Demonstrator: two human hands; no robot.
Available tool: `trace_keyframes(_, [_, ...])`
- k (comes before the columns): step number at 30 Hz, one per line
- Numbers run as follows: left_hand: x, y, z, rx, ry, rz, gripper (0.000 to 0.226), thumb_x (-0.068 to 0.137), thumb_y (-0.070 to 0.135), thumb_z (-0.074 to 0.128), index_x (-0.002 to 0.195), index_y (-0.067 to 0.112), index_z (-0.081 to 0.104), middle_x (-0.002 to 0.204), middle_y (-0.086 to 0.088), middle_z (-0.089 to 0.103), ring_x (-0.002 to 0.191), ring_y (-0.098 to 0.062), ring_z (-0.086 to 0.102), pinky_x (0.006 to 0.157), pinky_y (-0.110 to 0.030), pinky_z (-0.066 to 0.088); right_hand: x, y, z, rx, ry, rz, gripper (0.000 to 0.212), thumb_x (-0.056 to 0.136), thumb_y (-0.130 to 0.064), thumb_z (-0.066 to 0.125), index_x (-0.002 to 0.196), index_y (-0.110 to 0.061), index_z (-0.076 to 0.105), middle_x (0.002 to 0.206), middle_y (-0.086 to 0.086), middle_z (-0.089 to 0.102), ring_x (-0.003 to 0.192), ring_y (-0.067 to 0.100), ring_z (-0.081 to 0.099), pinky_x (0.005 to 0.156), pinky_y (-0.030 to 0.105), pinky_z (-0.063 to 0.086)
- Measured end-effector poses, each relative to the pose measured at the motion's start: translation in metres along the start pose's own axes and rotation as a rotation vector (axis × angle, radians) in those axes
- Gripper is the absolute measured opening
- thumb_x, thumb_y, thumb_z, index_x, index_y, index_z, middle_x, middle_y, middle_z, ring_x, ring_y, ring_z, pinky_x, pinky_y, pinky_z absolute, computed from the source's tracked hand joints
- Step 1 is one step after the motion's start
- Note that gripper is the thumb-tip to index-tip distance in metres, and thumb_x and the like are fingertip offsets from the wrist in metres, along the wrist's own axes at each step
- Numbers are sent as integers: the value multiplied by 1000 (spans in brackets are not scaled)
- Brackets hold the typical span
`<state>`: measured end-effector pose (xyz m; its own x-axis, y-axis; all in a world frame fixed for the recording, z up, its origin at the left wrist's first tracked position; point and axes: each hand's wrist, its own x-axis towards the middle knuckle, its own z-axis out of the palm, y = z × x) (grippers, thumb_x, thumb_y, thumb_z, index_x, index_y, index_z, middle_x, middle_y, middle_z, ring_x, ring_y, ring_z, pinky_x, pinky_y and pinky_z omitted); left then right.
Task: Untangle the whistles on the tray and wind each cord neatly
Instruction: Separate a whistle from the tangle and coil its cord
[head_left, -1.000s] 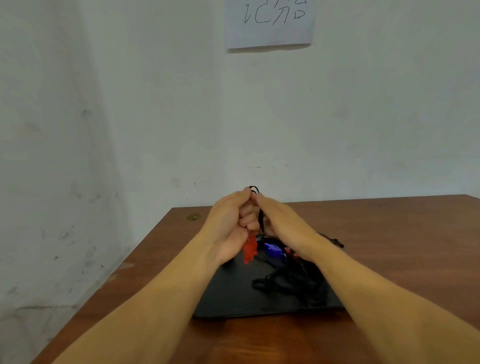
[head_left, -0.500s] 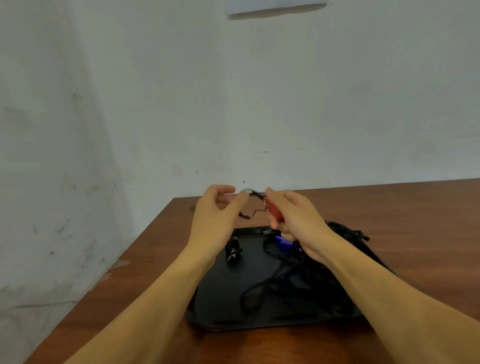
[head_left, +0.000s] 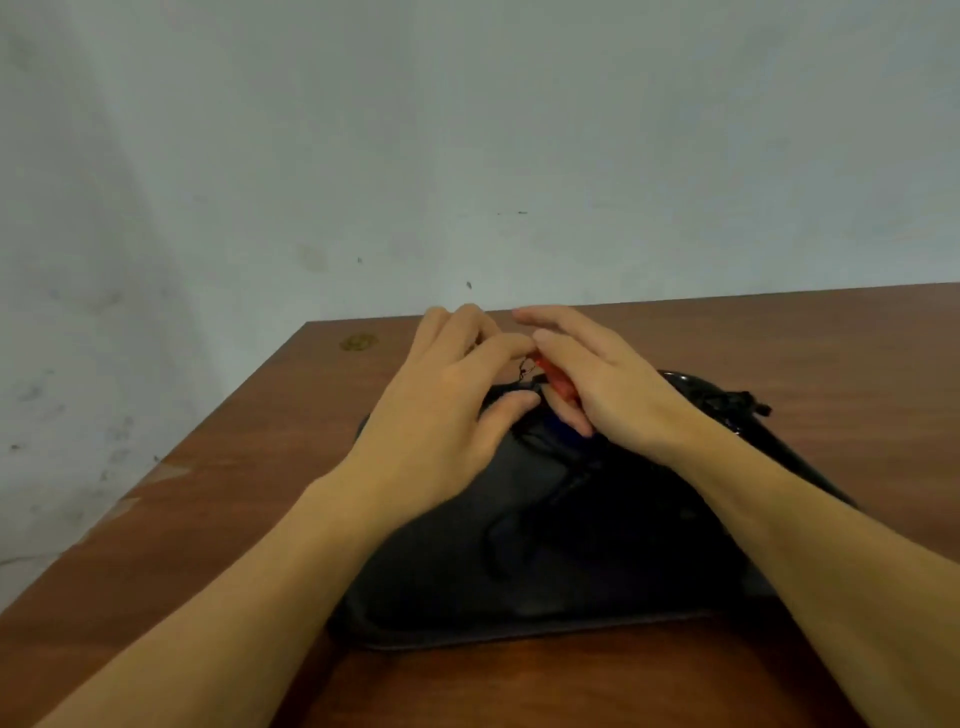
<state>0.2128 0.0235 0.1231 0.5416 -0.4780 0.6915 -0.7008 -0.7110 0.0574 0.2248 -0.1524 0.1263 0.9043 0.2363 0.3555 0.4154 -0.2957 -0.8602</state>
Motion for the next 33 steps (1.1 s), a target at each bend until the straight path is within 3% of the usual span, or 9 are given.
trace_keyframes(6, [-5,1,0,-138,23,-90,30,91,33,60,118,23,66,93,3,49,92,-15,40,84,-10,31,-5,5,1,28,-91,-29,39,106,-29,42,145,-27,44,46,-8,47,41,12,35,44,32,27])
trace_keyframes(9, [-7,0,-1,-186,1,-111,30,90,31,61,119,25,65,91,4,50,89,-15,39,81,-12,31,-6,4,2,4,-112,-42,43,103,-31,50,146,-27,44,85,15,71,45,2,47,47,18,37])
trace_keyframes(13, [-10,1,-1,-206,19,-71,28,92,25,61,118,22,68,91,7,51,86,-16,41,79,-12,32,-6,1,7,-53,-150,-85,54,95,-30,63,146,-23,47,130,-7,66,112,-2,65,102,30,51])
trace_keyframes(15, [-12,0,-5,-200,33,-54,21,91,19,61,110,21,70,89,7,52,85,-17,43,76,-16,34,-8,-1,7,-43,-183,-80,55,92,-34,65,144,-24,49,118,-15,72,111,0,66,101,29,51])
trace_keyframes(20, [-16,-2,-12,-331,107,-182,5,93,23,65,90,22,69,81,10,55,75,-8,48,69,-13,34,-14,-11,-8,-56,41,7,44,97,-55,39,123,-32,65,55,-19,61,46,0,48,54,15,38])
trace_keyframes(23, [-16,-1,-12,-524,124,-308,7,93,18,68,89,23,70,81,6,62,67,-6,50,64,-12,37,-8,7,-19,-351,253,52,51,99,-64,28,108,-34,69,78,-15,66,81,8,64,75,29,41])
trace_keyframes(26, [-16,1,-11,-672,150,-362,7,92,16,68,92,20,74,78,10,62,62,-1,48,62,-15,38,-9,14,-16,-662,235,-100,33,100,-35,38,119,-34,65,116,-15,60,119,17,47,94,26,33])
trace_keyframes(30, [-15,3,-11,-782,211,-388,7,90,21,69,93,21,75,77,8,65,65,-7,54,62,-27,45,-18,-5,9,-138,-5,-104,42,95,-3,45,117,-31,66,117,-15,70,112,2,62,102,25,46])
trace_keyframes(33, [-14,3,-11,-855,271,-441,11,90,18,70,97,13,76,88,-10,69,70,-27,61,60,-35,52,-24,-10,23,210,-267,16,37,96,-14,45,126,-32,59,118,-1,73,107,21,70,99,41,53])
